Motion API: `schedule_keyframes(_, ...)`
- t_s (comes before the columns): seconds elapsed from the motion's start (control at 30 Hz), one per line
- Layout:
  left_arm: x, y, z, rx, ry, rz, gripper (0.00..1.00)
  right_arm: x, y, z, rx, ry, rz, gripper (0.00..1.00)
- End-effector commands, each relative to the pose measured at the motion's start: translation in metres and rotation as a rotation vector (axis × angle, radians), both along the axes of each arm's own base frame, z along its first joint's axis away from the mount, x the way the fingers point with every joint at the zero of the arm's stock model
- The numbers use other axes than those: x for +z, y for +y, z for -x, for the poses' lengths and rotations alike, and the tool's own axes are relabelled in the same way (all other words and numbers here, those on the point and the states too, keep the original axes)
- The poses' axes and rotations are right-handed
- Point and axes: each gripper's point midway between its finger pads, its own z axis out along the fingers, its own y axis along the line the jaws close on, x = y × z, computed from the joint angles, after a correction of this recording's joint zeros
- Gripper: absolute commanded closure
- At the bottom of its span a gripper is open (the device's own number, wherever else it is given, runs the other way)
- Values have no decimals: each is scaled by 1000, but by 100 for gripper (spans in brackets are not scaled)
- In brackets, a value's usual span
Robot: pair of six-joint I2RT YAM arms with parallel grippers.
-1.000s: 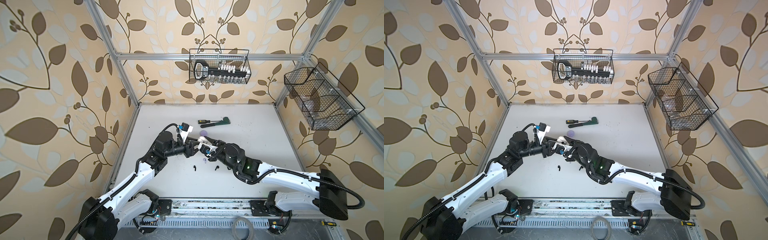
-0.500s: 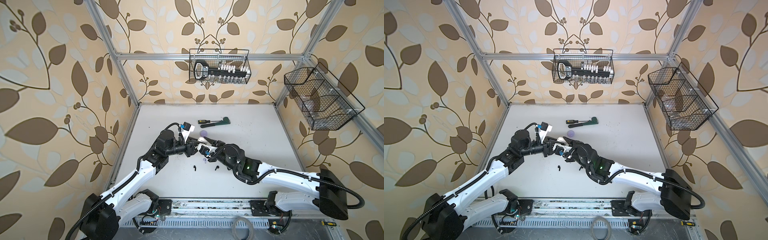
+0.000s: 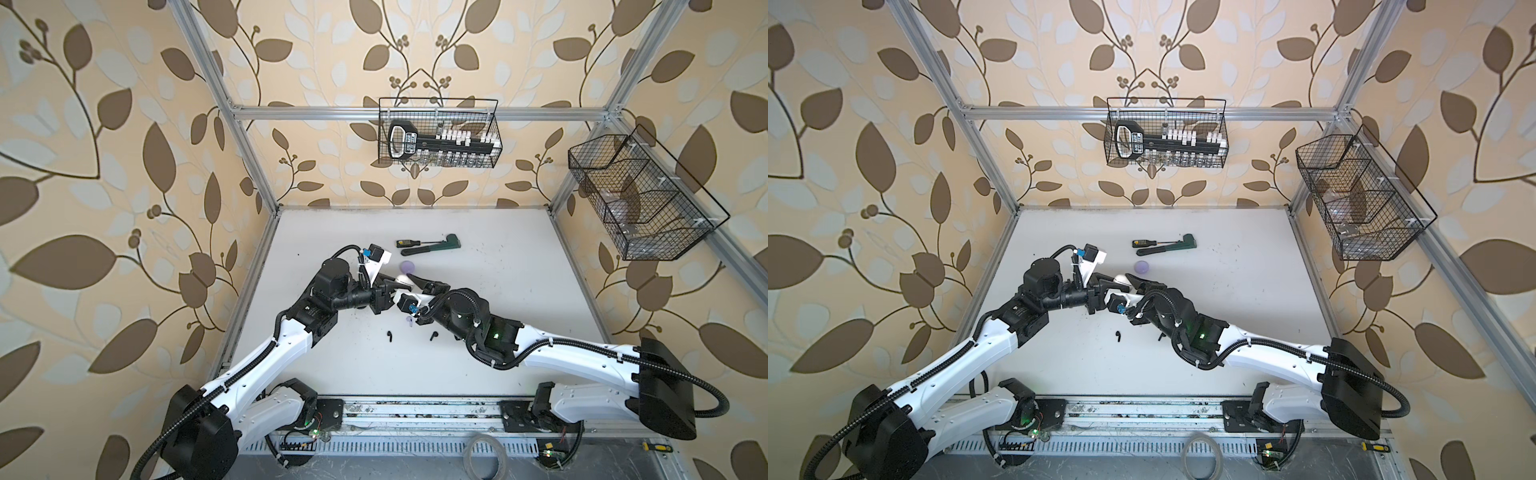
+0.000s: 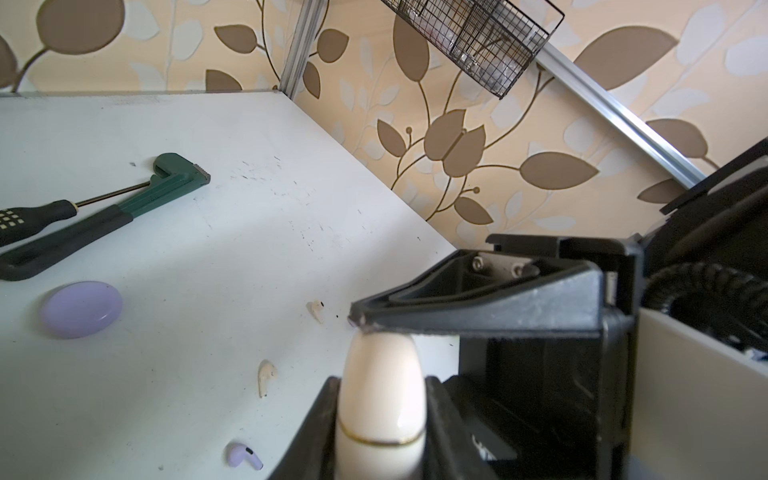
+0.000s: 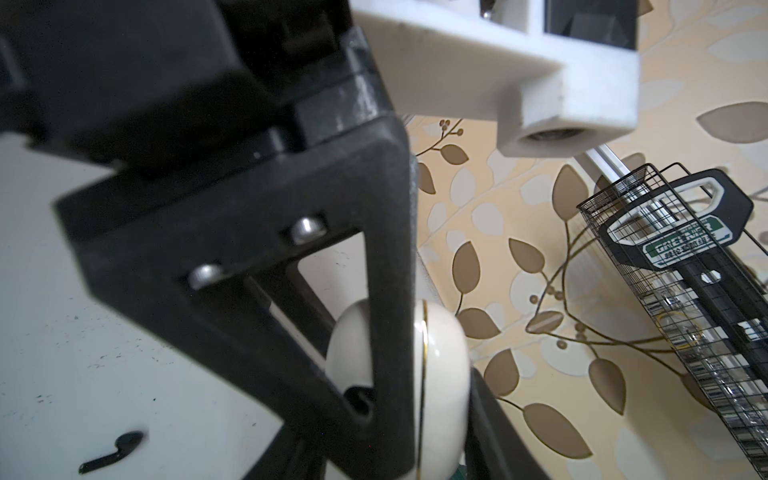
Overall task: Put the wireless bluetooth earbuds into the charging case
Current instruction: 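Close the left gripper on the cream case held by the right gripper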
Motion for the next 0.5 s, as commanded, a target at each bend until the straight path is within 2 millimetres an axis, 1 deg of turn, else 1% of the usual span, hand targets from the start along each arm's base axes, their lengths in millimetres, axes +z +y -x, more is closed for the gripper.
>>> schedule_keyframes(0.0, 15, -8, 8, -63, -33, 15, 72, 22, 0, 6, 24, -52, -49, 88)
schedule_keyframes(0.1, 15, -9, 9, -70, -33, 11, 72, 21, -1, 6, 21, -64, -37, 89)
schedule_keyframes(0.2, 14, -9, 10, -75, -34, 9, 65, 20, -5, 4, 4, -82, -22, 89)
schedule_keyframes(0.37, 14, -11, 12, -91, -31, 7, 68, 19, -7, 6, 11, -88, -12, 89)
schedule_keyframes(0.47, 13, -13, 13, -99, -28, 4, 71, 18, -6, 8, 19, -86, -11, 89)
